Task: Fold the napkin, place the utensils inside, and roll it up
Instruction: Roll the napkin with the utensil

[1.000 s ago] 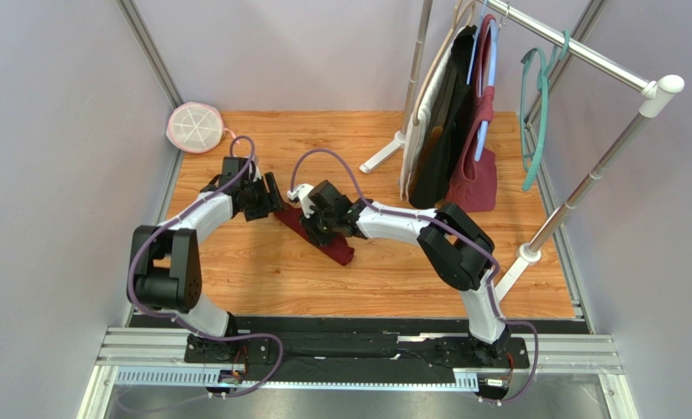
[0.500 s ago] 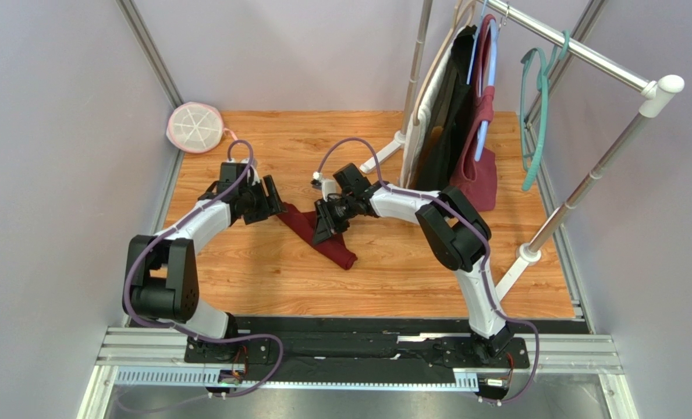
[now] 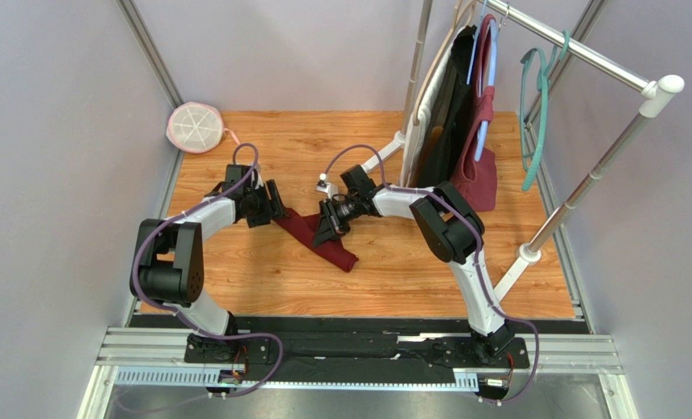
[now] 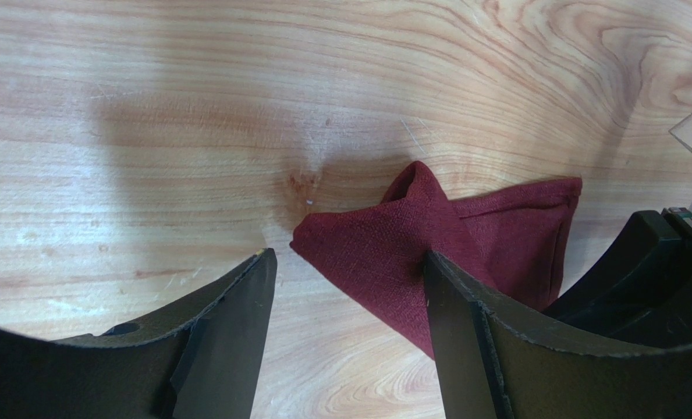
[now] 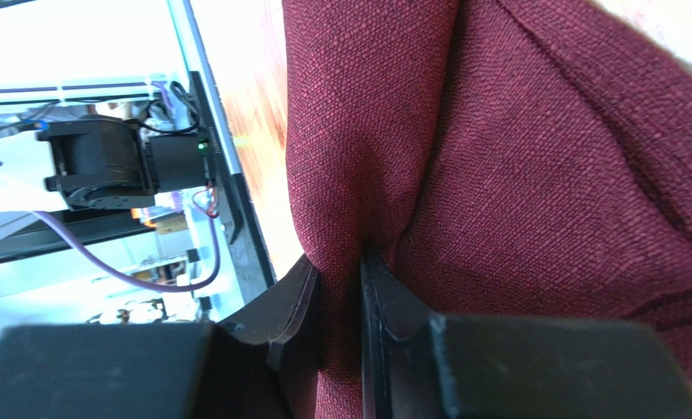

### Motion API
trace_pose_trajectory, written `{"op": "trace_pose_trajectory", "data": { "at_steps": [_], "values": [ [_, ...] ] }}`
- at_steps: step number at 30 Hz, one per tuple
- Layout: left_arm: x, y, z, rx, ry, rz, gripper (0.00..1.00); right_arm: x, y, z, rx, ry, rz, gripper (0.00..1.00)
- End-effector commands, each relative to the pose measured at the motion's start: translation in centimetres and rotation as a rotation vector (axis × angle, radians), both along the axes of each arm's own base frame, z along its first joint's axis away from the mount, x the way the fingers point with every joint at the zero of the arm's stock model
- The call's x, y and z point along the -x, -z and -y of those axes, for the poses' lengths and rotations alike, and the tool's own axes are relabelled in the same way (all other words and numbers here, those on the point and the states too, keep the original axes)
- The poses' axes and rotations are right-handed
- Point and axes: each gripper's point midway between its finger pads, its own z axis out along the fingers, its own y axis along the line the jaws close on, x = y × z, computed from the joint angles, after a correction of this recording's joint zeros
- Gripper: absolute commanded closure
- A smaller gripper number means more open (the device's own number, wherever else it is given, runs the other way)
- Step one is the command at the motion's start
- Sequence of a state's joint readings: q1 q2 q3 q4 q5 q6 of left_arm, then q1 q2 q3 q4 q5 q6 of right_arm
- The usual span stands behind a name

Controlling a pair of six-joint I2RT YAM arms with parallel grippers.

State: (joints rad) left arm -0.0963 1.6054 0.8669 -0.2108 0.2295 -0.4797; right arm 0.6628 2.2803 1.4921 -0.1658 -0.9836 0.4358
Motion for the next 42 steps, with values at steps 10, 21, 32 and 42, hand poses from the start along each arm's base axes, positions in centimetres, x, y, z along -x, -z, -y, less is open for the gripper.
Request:
{"op": "trace_pose_trajectory", "data": {
  "at_steps": [10,21,32,42],
  "values": [
    [-1.9,-1.0,0.7,0.045,-0.002,0.039,0.53,-0.3,-0.8,0.4,0.010,0.022,-0.007,0.51],
    [-1.7,-0.8,0.8,0.040,0.010,0.010,0.53,-4.0,-6.5,2.9,0.278,0.158,0.510,0.33],
    [-1.9,-0.8,0.8,0.037,0.016,0.002,0.53,-0.8,-7.4,-1.4,0.414,0.025,0.973,0.34],
    [-1.9,-0.8,0.8,0.037,0.018,0.000,0.53,-0.9,-3.3,-1.8,0.563,-0.080,1.099,0.35]
  ]
}}
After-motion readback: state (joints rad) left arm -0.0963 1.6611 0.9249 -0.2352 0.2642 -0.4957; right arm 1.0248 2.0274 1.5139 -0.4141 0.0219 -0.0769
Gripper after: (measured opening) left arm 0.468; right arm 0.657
